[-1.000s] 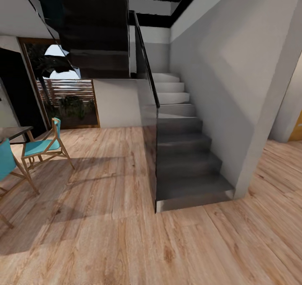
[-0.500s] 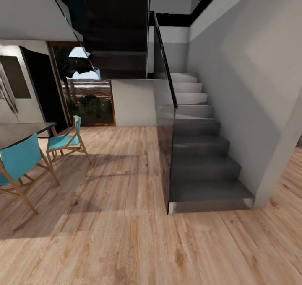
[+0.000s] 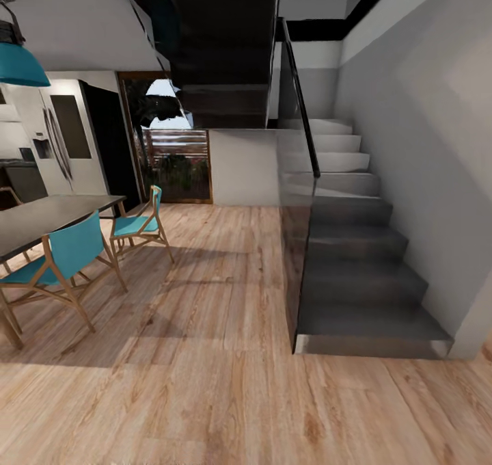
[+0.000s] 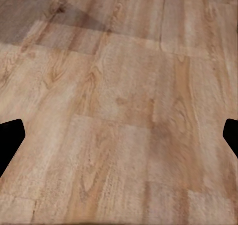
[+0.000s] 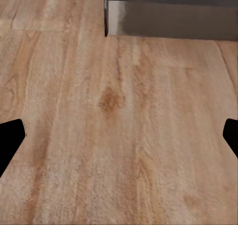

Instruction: Put the three can of soda from the living room inside the tash can in the kitchen.

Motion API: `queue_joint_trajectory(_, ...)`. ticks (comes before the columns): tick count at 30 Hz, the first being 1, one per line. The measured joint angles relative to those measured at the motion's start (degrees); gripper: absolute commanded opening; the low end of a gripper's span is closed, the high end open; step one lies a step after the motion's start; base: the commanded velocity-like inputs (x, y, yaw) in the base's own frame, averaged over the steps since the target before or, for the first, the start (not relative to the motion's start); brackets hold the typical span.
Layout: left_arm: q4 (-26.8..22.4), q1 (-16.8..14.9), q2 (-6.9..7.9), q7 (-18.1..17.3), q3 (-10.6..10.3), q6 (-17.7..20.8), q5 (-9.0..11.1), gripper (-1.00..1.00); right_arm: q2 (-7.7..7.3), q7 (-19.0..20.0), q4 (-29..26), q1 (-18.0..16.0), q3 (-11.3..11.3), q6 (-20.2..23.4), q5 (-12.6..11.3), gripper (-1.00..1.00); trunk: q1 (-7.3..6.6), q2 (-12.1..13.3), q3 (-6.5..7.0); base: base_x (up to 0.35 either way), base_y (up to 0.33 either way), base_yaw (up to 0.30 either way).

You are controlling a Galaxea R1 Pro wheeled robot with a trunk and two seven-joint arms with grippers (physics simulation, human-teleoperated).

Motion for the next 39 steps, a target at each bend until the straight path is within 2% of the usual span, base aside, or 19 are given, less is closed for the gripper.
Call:
queue_joint_trajectory(6, 0.00, 0.00, 0.00, 0.00, 0.00, 0.00, 0.00, 1.00, 0.01, 0.00, 0.07, 0.00, 0.00, 0.00, -0.02, 1.00, 0.00, 0.00, -0.03, 0.000, 0.000, 0.212)
queue_joint_trajectory(31, 0.00, 0.00, 0.00, 0.00, -0.07, 0.00, -0.08, 1.00, 0.13, 0.00, 1.43, -1.23, 0.05, 0.09, 0.05, 1.00, 0.00, 0.00, -0.07, 0.000, 0.000, 0.009)
queue_joint_trajectory(39, 0.01, 0.00, 0.00, 0.16, -0.08, 0.00, -0.10, 1.00, 0.19, -0.14, 1.77, -1.27, 0.14, 0.09, 0.05, 1.00, 0.00, 0.00, -0.07, 0.000, 0.000, 0.144)
